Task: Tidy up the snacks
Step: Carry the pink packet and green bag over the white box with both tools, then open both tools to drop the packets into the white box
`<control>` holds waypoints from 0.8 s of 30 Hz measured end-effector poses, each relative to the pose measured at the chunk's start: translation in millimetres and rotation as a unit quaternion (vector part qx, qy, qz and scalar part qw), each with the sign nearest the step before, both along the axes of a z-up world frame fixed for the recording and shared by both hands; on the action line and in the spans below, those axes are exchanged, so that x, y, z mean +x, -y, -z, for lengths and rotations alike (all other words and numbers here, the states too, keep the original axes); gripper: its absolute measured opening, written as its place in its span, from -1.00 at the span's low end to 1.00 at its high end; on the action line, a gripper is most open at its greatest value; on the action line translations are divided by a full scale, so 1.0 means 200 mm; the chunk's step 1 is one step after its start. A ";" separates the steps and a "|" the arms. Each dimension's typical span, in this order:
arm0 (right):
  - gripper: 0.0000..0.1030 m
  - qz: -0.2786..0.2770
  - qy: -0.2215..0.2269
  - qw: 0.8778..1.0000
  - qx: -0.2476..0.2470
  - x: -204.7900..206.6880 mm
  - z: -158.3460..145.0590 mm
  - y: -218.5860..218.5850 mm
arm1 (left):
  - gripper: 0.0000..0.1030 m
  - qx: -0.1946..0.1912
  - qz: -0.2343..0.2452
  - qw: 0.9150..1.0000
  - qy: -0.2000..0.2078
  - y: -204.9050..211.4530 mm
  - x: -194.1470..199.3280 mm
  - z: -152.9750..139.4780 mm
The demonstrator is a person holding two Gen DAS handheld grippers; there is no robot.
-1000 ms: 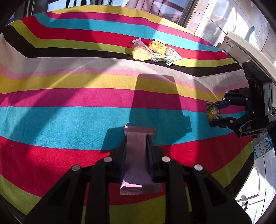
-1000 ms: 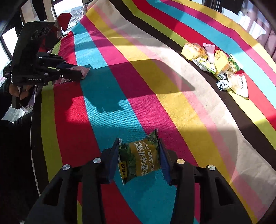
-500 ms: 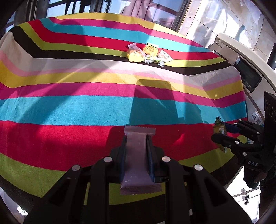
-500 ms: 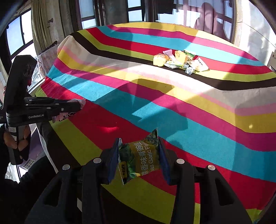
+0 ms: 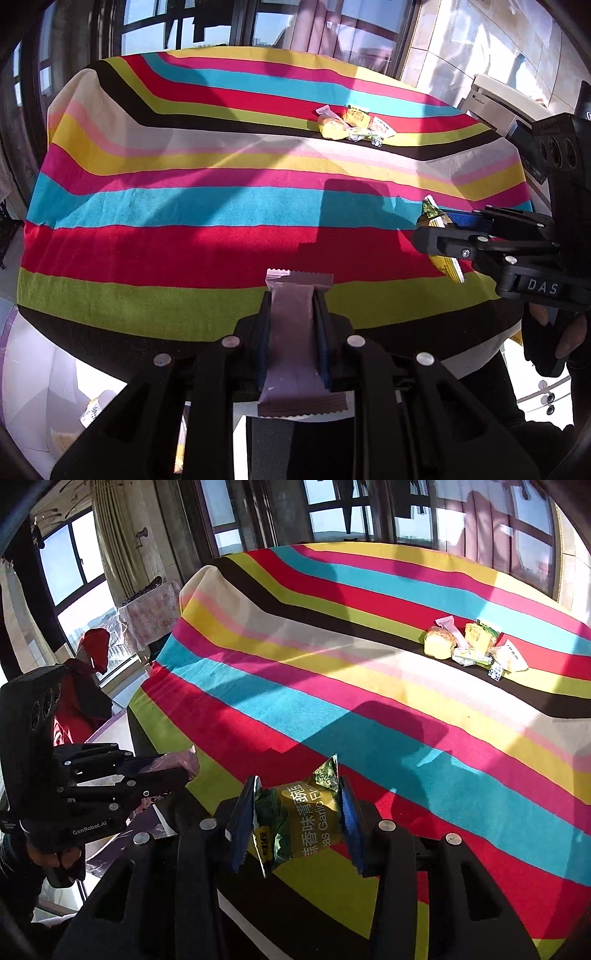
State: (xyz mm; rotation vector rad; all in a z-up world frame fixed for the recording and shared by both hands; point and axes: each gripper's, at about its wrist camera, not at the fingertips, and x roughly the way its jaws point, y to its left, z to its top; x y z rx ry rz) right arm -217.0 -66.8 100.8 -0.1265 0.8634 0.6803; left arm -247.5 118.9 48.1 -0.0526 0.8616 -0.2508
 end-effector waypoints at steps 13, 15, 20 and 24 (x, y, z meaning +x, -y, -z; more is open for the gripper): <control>-0.16 -0.170 -0.021 0.985 -0.024 -0.21 0.03 -0.72 | -0.59 0.015 -0.132 0.991 -0.008 -0.50 -0.35 0.03; -0.16 -0.197 -0.024 0.980 -0.031 -0.26 0.04 -0.82 | -0.59 0.010 -0.160 0.987 -0.015 -0.59 -0.41 0.05; -0.15 -0.256 -0.032 0.965 -0.050 -0.39 0.09 -1.04 | -0.58 0.007 -0.230 0.973 -0.032 -0.82 -0.54 0.12; -0.14 -0.290 -0.051 0.954 -0.059 -0.47 0.17 -1.17 | -0.58 0.018 -0.280 0.959 -0.046 -0.96 -0.65 0.17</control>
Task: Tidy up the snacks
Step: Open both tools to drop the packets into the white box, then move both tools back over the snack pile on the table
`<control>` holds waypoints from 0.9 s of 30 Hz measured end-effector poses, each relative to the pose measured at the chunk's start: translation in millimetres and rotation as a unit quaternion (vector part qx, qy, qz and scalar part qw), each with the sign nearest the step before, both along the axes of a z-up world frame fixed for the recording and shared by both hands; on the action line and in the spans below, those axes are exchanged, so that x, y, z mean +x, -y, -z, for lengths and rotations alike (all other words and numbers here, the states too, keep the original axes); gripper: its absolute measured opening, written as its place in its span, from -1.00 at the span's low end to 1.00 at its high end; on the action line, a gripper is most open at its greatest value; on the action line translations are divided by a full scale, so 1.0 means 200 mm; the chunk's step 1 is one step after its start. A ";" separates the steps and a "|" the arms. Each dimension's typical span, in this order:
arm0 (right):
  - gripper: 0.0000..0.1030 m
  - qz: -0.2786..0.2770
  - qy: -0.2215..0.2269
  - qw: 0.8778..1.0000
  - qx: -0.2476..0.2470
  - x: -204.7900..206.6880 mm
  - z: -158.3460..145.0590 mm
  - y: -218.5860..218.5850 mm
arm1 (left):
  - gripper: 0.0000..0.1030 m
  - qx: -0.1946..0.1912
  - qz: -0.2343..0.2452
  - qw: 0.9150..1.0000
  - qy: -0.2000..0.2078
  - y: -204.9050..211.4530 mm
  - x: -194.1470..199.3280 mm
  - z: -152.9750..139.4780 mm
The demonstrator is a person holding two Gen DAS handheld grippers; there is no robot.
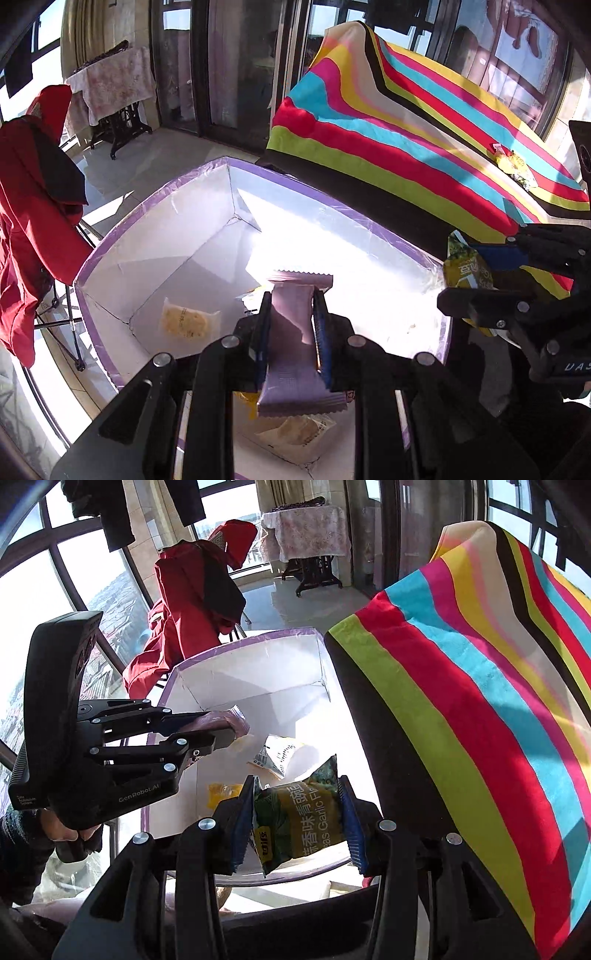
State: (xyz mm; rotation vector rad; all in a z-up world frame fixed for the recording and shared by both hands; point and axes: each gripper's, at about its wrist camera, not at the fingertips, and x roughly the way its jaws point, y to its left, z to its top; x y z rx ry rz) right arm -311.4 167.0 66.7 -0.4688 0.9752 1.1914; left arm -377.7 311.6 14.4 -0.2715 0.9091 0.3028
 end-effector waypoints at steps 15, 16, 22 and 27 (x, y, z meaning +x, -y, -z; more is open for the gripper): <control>0.68 0.156 0.001 0.982 0.110 0.34 -0.11 0.52 | 0.97 0.184 -0.035 0.982 0.032 0.17 0.29 -0.19; 0.68 0.192 0.007 0.975 0.113 0.42 -0.11 0.63 | 0.97 0.188 -0.011 0.981 0.040 0.25 0.39 -0.20; 0.68 0.420 -0.019 0.902 0.102 0.89 -0.06 1.32 | 0.97 0.112 0.127 0.985 0.043 0.74 0.96 -0.24; 0.68 0.545 -0.027 0.832 0.098 1.18 0.03 1.80 | 0.97 0.071 0.179 0.981 0.022 1.12 1.51 -0.13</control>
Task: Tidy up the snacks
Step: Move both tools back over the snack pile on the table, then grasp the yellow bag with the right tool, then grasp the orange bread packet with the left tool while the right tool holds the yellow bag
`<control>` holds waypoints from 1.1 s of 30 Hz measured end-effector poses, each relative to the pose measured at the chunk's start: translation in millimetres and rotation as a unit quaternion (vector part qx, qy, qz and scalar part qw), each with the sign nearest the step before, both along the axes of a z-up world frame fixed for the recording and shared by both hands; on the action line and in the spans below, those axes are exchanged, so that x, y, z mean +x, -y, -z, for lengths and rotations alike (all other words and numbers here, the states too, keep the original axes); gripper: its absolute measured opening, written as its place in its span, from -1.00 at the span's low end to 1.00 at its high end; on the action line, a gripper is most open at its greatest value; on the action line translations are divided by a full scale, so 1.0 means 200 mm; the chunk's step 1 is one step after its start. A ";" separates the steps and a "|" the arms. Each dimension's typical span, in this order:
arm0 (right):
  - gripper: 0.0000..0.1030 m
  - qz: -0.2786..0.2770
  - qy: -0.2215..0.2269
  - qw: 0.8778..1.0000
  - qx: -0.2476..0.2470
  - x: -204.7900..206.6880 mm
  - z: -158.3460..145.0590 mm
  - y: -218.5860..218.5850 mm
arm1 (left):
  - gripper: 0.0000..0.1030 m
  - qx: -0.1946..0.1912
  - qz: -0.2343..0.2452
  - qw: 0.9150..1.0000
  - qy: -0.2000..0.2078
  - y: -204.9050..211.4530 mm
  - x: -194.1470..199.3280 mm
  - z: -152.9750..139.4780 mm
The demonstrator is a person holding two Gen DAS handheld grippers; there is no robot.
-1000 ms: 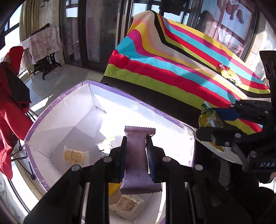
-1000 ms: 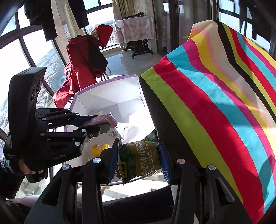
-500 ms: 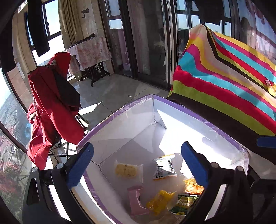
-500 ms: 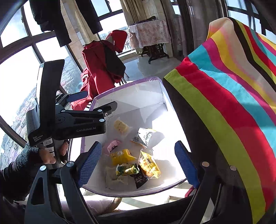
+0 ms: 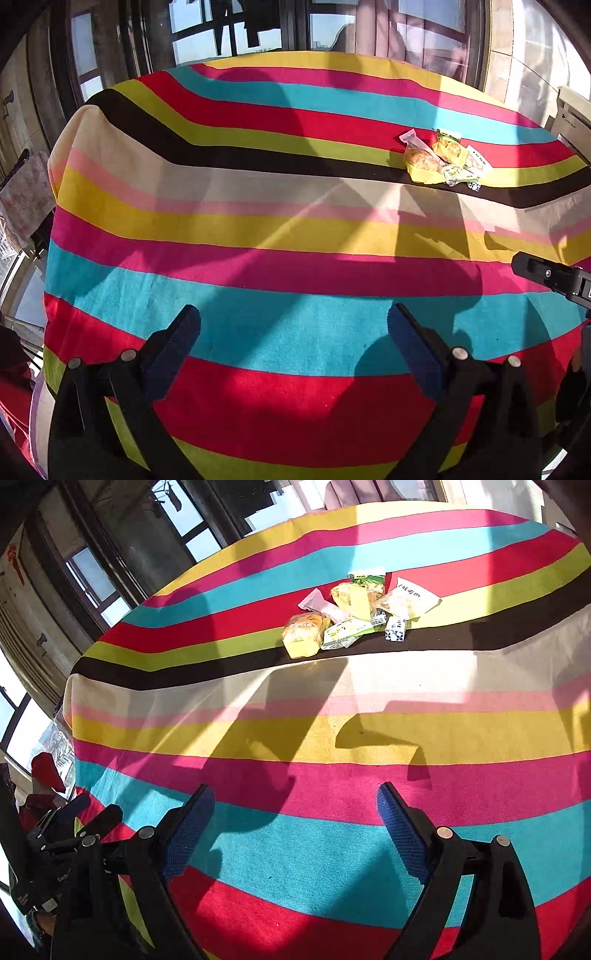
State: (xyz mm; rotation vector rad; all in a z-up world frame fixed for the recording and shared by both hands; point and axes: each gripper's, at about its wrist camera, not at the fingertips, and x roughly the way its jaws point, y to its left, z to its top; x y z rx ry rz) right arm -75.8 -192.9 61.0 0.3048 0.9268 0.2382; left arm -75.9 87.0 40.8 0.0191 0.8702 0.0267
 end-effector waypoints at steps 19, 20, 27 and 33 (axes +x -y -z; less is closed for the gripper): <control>0.56 -0.032 0.040 0.993 -0.103 1.02 -0.05 -0.04 | 0.96 -0.126 0.006 0.992 -0.018 0.22 0.39 0.19; 0.53 -0.048 0.035 0.993 -0.099 1.01 -0.03 -0.05 | 0.96 -0.123 0.009 0.992 -0.022 0.23 0.40 0.19; -0.34 -0.051 0.070 0.994 -0.071 0.67 -0.06 0.11 | 0.96 -0.115 0.038 0.992 -0.019 0.35 0.62 0.10; -0.34 -0.013 0.077 0.997 -0.019 0.29 -0.07 0.33 | 0.97 -0.142 0.029 0.988 -0.046 0.50 1.03 0.08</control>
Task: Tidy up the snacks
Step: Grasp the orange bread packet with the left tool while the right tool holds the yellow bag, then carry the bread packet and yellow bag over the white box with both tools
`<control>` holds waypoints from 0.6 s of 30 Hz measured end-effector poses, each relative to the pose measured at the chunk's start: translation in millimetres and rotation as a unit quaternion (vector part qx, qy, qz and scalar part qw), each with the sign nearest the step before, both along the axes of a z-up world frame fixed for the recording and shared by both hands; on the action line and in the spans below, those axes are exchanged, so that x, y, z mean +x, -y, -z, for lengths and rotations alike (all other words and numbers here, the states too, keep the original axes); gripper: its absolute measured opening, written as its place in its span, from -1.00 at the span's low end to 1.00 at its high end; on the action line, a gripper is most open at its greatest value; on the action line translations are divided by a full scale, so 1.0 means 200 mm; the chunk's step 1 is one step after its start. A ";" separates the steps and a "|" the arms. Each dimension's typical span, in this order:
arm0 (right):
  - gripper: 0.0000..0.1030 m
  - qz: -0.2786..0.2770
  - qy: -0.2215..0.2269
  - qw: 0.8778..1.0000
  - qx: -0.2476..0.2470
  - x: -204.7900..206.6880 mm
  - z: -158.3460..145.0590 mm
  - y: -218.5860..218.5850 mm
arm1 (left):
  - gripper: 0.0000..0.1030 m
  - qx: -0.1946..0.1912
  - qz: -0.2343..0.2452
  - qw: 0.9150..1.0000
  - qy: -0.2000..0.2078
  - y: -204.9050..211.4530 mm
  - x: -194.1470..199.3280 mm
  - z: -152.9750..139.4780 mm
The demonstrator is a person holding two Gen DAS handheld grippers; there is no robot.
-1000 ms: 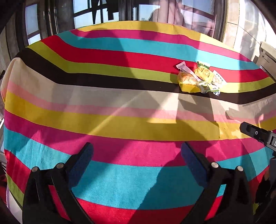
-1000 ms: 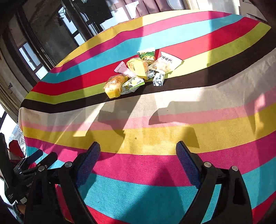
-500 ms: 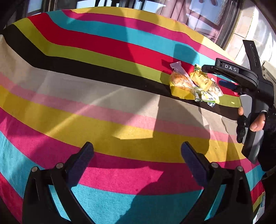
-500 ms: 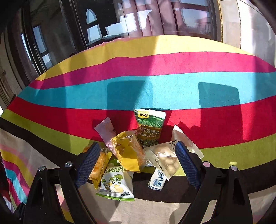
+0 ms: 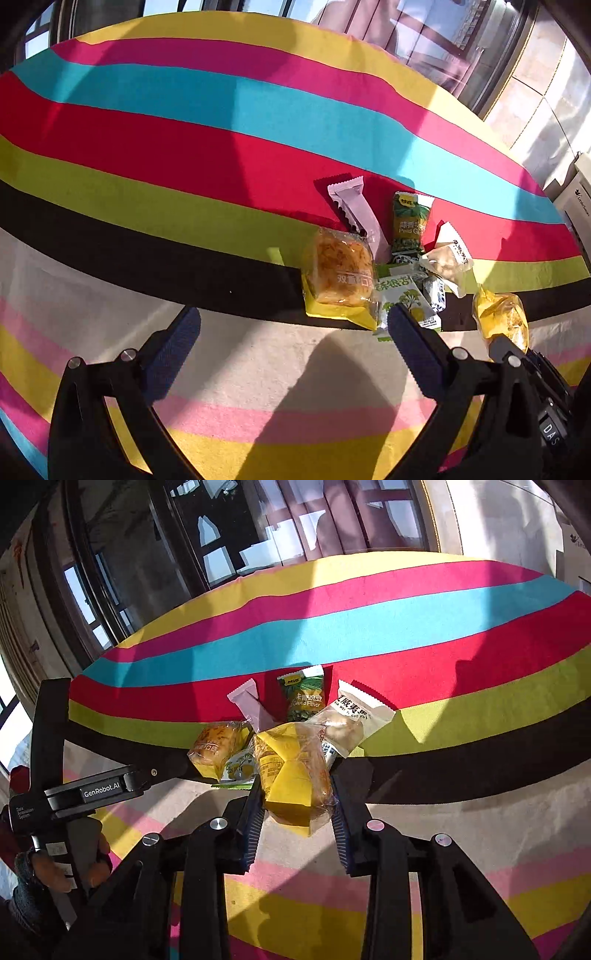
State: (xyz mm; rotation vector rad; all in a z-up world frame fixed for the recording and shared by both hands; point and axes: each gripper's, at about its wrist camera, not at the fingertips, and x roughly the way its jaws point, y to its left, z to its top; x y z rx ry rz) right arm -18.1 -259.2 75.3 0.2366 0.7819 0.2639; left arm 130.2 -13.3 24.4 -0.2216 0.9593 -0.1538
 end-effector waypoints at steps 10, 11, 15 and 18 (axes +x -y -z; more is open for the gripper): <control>-0.33 0.040 -0.006 0.998 0.042 -0.31 0.02 0.10 | -0.04 -0.001 0.012 1.000 -0.021 0.12 0.04 0.05; -0.33 0.044 -0.009 0.998 0.045 -0.33 0.02 0.12 | -0.04 -0.003 0.012 1.000 -0.012 0.10 -0.03 0.04; -0.33 0.059 -0.029 0.996 0.057 -0.38 0.07 0.14 | -0.04 -0.010 0.013 1.000 0.000 -0.01 -0.33 0.02; -0.33 0.066 -0.037 0.995 0.069 -0.43 0.10 0.13 | -0.04 -0.007 0.010 1.000 -0.003 -0.11 -0.53 0.04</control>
